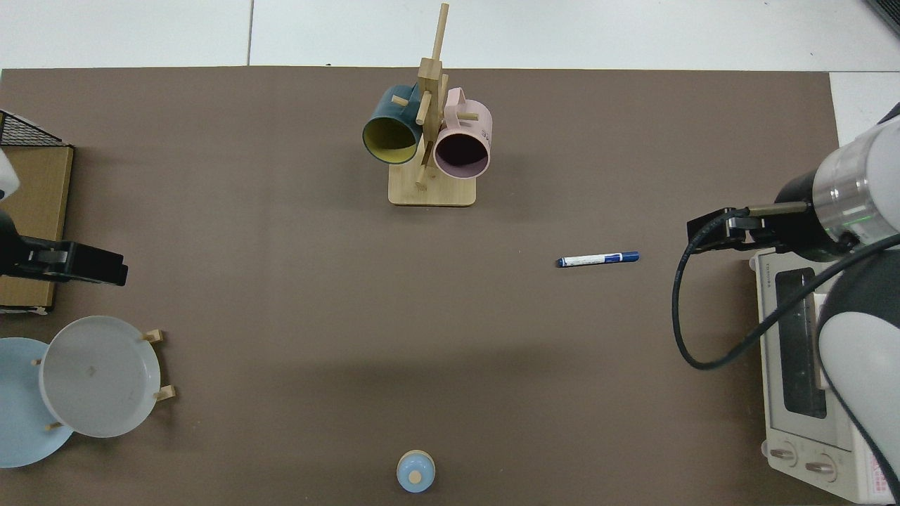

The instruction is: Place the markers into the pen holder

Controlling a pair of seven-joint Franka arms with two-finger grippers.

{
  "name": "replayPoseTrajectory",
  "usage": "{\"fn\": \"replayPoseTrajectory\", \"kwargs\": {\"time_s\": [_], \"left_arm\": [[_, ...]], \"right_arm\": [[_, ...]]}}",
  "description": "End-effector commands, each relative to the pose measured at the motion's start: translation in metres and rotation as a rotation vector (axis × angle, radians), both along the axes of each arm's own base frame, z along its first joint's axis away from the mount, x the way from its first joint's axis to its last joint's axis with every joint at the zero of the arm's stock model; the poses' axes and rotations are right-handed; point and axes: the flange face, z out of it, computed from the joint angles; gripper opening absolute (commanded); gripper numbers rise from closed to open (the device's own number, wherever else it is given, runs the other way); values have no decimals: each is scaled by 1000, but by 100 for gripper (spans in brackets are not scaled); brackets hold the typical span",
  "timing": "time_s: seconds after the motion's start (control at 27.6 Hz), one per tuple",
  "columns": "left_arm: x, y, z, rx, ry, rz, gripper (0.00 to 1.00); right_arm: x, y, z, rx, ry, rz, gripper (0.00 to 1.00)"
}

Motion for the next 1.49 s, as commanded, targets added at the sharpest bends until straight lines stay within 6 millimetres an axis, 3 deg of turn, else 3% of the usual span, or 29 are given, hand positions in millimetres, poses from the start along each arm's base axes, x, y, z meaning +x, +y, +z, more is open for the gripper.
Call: {"fn": "replayPoseTrajectory", "kwargs": {"time_s": [0.0,0.69,0.91,1.27,1.45], "left_arm": [[-4,2,6,12,-3,2,100],[-4,3,6,12,-1,3,100],[-4,2,6,12,-2,2,100],[-3,2,5,12,0,2,100],[-3,2,5,12,0,2,100]], "right_arm": [[-3,-4,2,1,0,17,100],[-5,3,2,7,2,35,100],[-9,-4,-5,4,8,-10,100],[-5,1,-39,4,-19,-344,99],[0,-2,-67,1,-14,-563,99]]}}
